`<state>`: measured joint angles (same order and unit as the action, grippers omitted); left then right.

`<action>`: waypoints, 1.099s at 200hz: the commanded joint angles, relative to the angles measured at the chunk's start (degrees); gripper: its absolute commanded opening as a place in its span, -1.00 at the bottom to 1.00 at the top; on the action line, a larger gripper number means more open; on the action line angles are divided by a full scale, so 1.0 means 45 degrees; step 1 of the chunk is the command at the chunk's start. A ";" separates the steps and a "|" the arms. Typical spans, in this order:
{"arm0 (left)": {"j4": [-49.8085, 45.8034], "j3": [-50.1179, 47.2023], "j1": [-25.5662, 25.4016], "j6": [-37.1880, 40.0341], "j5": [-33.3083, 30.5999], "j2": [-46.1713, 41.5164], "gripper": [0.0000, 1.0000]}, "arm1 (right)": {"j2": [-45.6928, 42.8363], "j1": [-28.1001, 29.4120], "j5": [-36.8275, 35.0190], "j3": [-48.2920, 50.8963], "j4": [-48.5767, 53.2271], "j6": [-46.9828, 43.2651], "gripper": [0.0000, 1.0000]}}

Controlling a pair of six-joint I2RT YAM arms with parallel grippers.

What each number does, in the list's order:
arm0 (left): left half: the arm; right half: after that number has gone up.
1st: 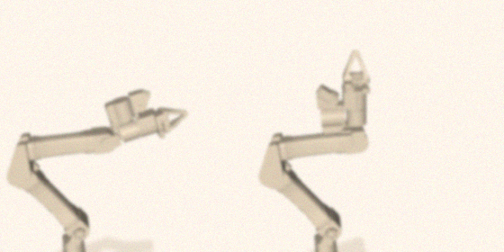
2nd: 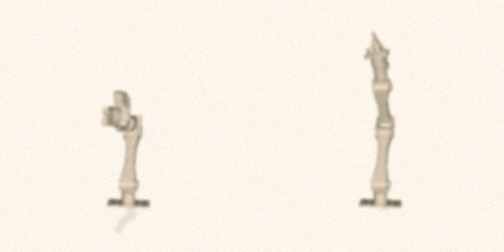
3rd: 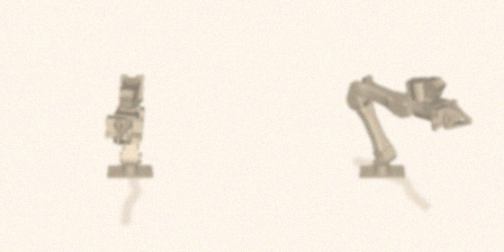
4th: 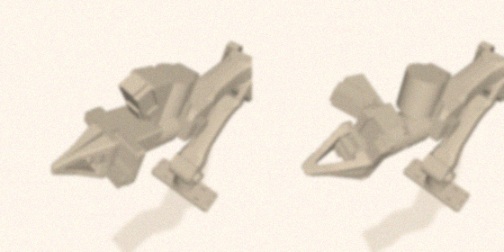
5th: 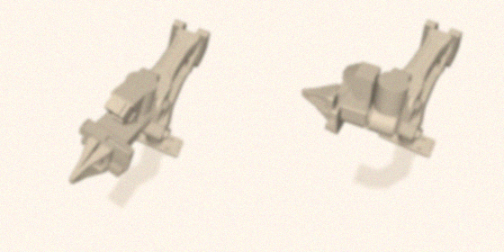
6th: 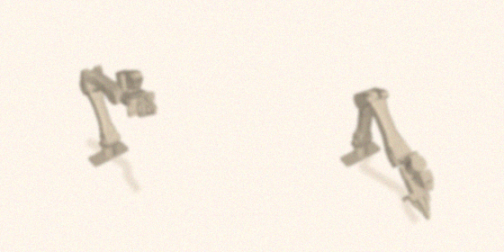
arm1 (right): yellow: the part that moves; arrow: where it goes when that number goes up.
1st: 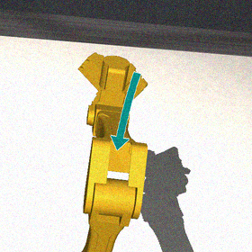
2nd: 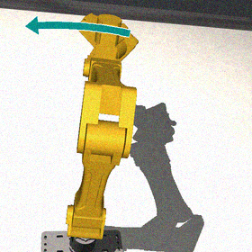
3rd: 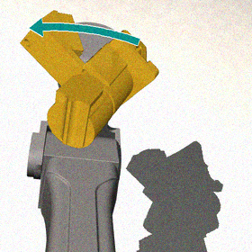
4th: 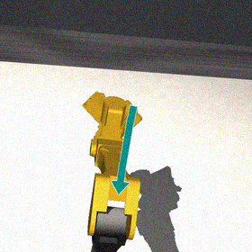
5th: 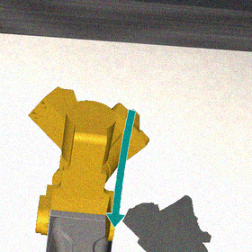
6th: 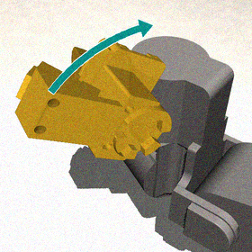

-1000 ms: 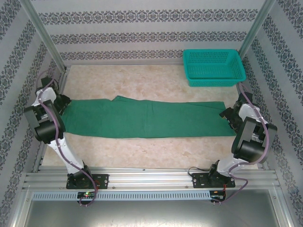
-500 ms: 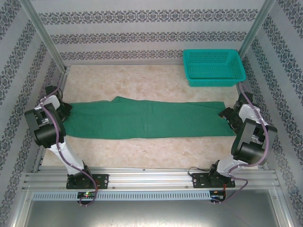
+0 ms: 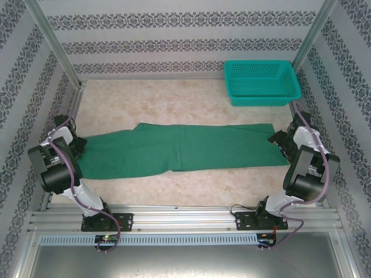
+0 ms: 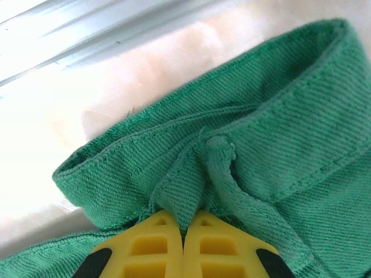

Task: Roll up the long pants

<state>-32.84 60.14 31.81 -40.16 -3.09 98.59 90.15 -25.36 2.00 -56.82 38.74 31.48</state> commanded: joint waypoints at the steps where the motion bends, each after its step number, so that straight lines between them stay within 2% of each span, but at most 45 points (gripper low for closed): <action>1: -0.0645 0.1485 0.0794 -0.0396 0.0131 0.0871 -1.00 | -0.0118 -0.0266 -0.0090 -0.0323 0.0356 -0.0142 0.89; 33: -0.1387 0.4144 0.0690 -0.0136 0.0997 0.2544 -1.00 | -0.0188 -0.0433 -0.0049 -0.0286 0.0416 -0.0170 0.90; 58: -0.1412 0.4317 0.0390 0.0152 0.1020 0.2105 -0.18 | -0.0366 -0.0755 -0.0015 -0.0014 0.0294 -0.0072 0.92; 69: -0.1227 0.3947 0.0191 0.0221 0.1002 0.1557 0.00 | -0.0367 -0.0925 0.0380 0.0170 0.0126 -0.0015 0.94; 95: -0.0968 0.3190 -0.0363 0.0239 0.1194 0.0433 0.13 | 0.0108 -0.0972 0.0896 0.0179 0.0094 -0.0007 0.94; 133: -0.1051 0.2755 -0.1213 0.0513 0.1234 -0.0577 0.14 | 0.0698 -0.0774 0.1284 0.0171 -0.0191 -0.0032 0.95; 172: -0.0686 0.2101 -0.1383 0.0527 0.1364 -0.0843 0.13 | 0.1500 -0.0149 0.1264 -0.0334 0.0106 -0.0237 0.93; 186: -0.0561 0.2008 -0.1366 0.0650 0.1475 -0.0778 0.09 | 0.1678 0.0005 0.1262 -0.0462 0.0140 -0.0336 0.79; 191: -0.0566 0.2024 -0.1371 0.0680 0.1521 -0.0724 0.06 | 0.1721 0.0030 0.1313 -0.0488 0.0124 -0.0355 0.67; 196: -0.0591 0.2045 -0.1367 0.0700 0.1548 -0.0669 0.03 | 0.1748 0.0049 0.1415 -0.0489 0.0102 -0.0355 0.45; 202: -0.0551 0.2053 -0.1366 0.0719 0.1586 -0.0629 0.00 | 0.1718 0.0070 0.1566 -0.0494 0.0025 -0.0358 -0.08; 206: -0.0506 0.2040 -0.1366 0.0712 0.1631 -0.0600 -0.02 | 0.1679 0.0097 0.1603 -0.0472 0.0008 -0.0334 -0.32; 210: -0.0464 0.2028 -0.1366 0.0702 0.1685 -0.0582 -0.01 | 0.1623 0.0104 0.1606 -0.0446 -0.0018 -0.0280 -0.40; 217: -0.0440 0.2046 -0.1371 0.0666 0.1809 -0.0524 -0.03 | 0.1496 0.0135 0.1535 -0.0422 -0.0025 -0.0261 -0.41; 220: -0.0418 0.2046 -0.1384 0.0664 0.1846 -0.0505 -0.03 | 0.1459 0.0181 0.1492 -0.0411 -0.0012 -0.0254 -0.51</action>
<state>-36.25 69.43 25.58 -38.20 3.51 95.44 97.58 -25.21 7.97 -57.49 38.30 30.41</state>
